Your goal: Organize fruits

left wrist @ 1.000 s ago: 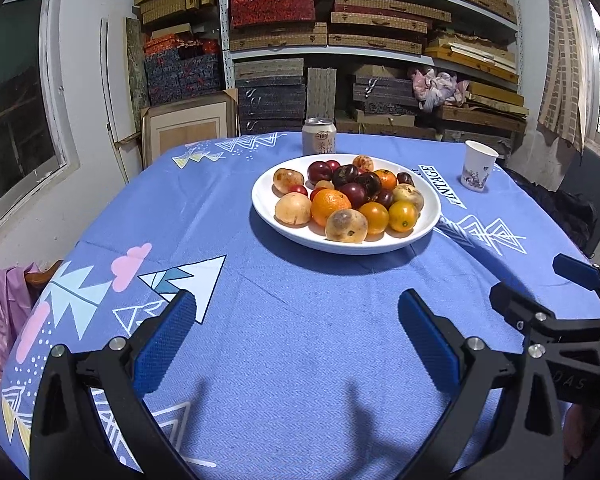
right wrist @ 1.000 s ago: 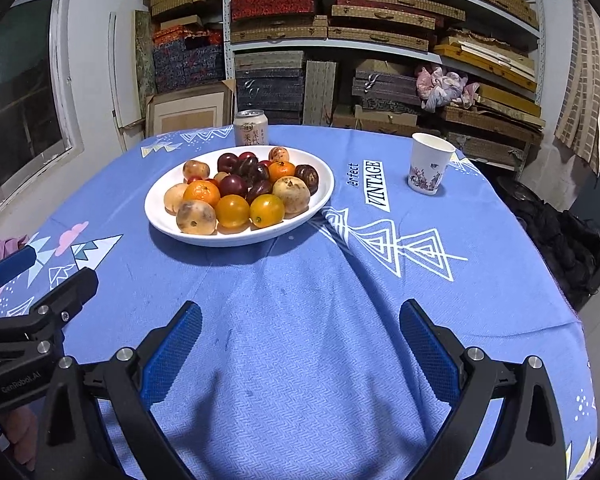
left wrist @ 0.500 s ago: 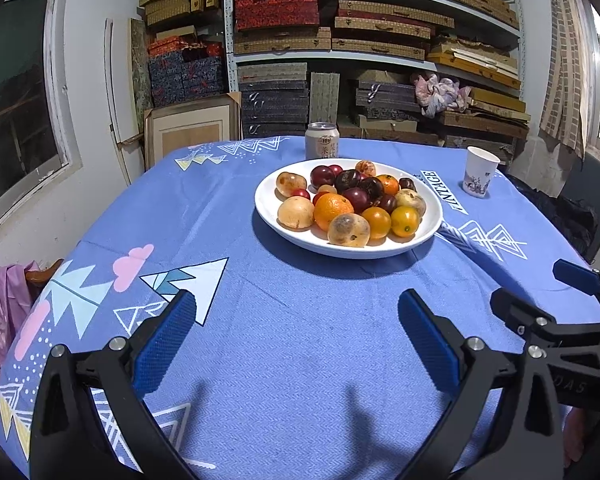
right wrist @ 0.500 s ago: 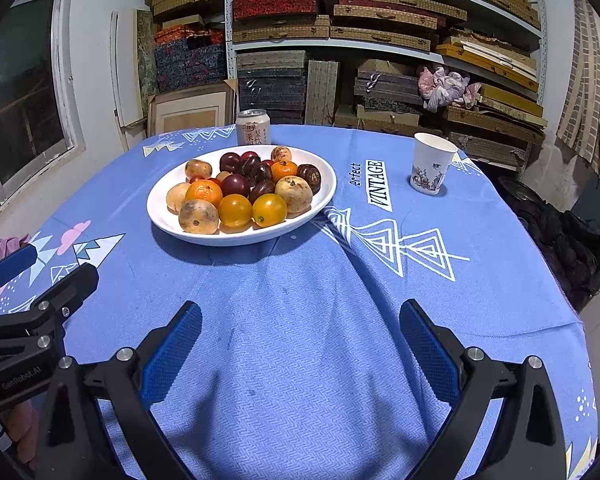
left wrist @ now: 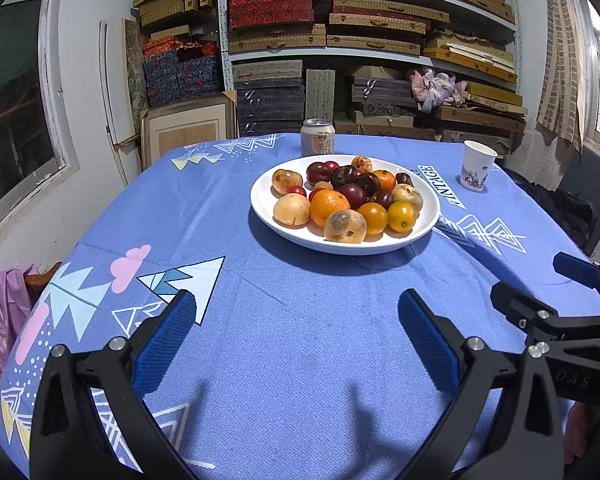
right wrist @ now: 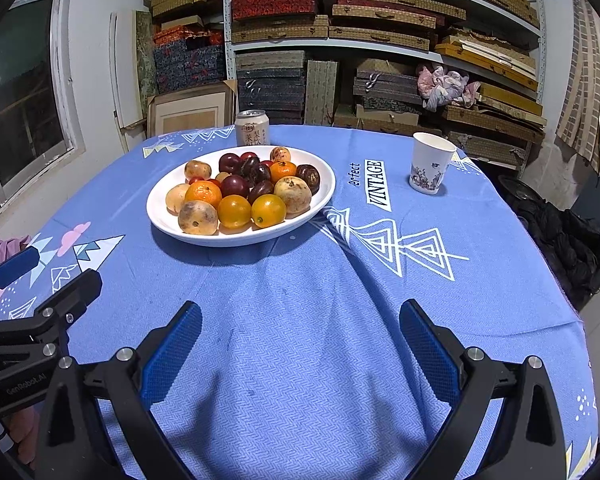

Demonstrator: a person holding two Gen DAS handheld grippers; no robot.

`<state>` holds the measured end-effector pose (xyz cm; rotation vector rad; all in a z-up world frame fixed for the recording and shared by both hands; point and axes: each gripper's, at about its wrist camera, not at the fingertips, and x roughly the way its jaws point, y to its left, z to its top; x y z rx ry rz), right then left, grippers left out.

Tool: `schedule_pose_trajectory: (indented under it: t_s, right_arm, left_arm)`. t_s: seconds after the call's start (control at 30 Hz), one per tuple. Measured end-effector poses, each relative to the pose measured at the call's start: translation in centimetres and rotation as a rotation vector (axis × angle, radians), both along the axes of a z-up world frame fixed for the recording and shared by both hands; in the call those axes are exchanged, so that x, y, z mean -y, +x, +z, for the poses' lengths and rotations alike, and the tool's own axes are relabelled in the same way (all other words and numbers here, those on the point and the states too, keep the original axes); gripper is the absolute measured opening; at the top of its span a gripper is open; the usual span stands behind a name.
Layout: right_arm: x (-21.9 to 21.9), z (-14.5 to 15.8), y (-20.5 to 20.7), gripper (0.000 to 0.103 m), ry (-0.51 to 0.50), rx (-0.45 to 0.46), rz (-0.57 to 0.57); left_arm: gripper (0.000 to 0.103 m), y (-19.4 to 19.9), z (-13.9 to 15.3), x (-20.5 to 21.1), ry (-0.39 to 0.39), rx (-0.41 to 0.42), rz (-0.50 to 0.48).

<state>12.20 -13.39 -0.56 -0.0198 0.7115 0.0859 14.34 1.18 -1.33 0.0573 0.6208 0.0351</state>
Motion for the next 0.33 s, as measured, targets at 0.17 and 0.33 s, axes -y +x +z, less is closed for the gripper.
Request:
schedule_pose_trajectory:
  t_s: [0.17,0.33]
  right_arm:
    - [0.02,0.06,-0.07,0.100,0.001,0.001,0.000]
    - [0.02,0.05,-0.07,0.100,0.001,0.000,0.000]
  left_arm:
    - [0.099,0.04,-0.10,-0.03,-0.002,-0.005,-0.002]
    - [0.099,0.04,-0.17,-0.05,-0.002,-0.006,-0.002]
